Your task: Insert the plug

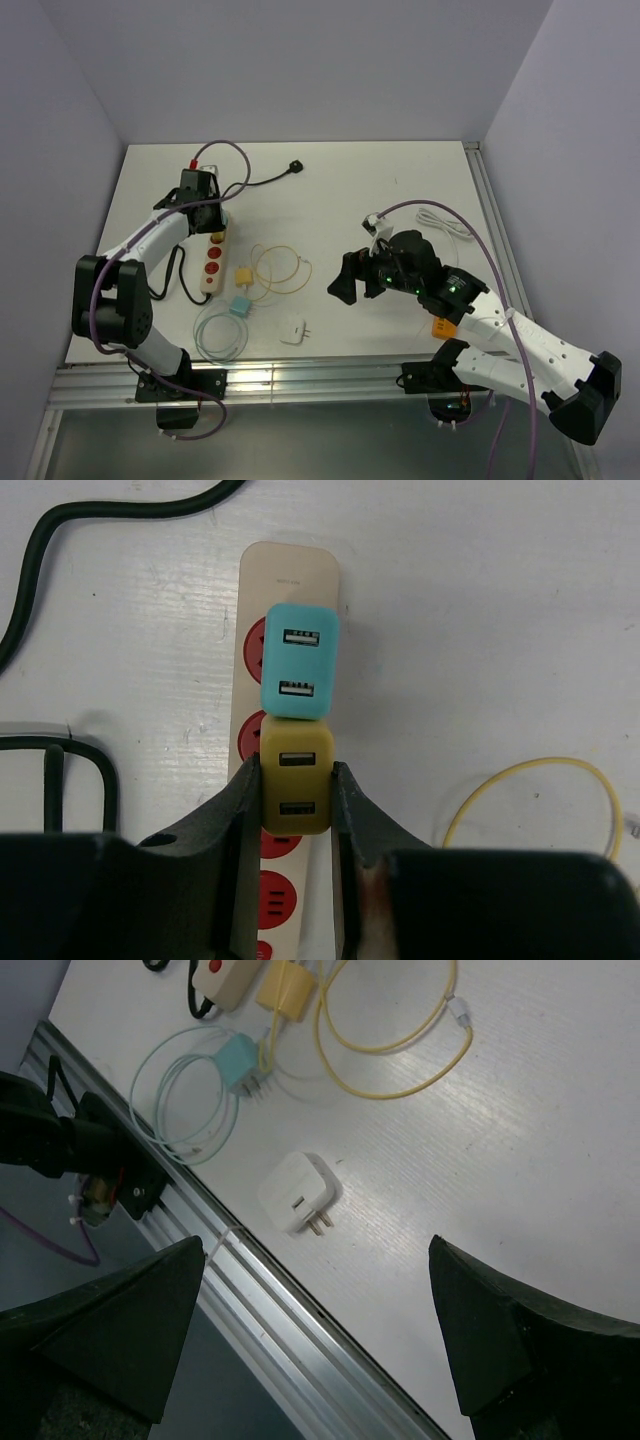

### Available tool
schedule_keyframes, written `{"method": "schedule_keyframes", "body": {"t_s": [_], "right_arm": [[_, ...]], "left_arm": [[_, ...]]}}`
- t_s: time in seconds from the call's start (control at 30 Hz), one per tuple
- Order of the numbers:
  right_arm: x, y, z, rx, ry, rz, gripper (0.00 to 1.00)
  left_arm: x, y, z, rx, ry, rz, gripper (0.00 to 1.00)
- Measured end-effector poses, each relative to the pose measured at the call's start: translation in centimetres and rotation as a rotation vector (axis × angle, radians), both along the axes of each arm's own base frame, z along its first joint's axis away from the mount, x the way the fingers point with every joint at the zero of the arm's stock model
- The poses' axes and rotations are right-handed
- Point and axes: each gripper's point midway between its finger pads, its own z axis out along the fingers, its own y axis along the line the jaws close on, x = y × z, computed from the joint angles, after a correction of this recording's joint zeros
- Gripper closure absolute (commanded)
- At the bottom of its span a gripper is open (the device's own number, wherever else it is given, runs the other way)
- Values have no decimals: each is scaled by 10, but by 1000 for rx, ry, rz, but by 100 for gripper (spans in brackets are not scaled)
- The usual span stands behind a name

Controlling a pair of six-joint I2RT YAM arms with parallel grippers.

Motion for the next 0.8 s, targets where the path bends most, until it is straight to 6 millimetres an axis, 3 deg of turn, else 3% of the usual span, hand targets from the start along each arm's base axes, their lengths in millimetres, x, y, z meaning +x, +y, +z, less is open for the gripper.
{"method": "schedule_keyframes", "body": {"t_s": [0.27, 0.63, 0.8], "right_arm": [[0, 0, 0, 0, -5, 9, 0], [4, 7, -8, -10, 15, 17, 0], [4, 8, -3, 8, 13, 11, 0]], "left_arm": [[0, 7, -3, -125, 11, 63, 100], [0, -1, -7, -116, 18, 65, 100], [-2, 8, -6, -233, -56, 141, 100]]}}
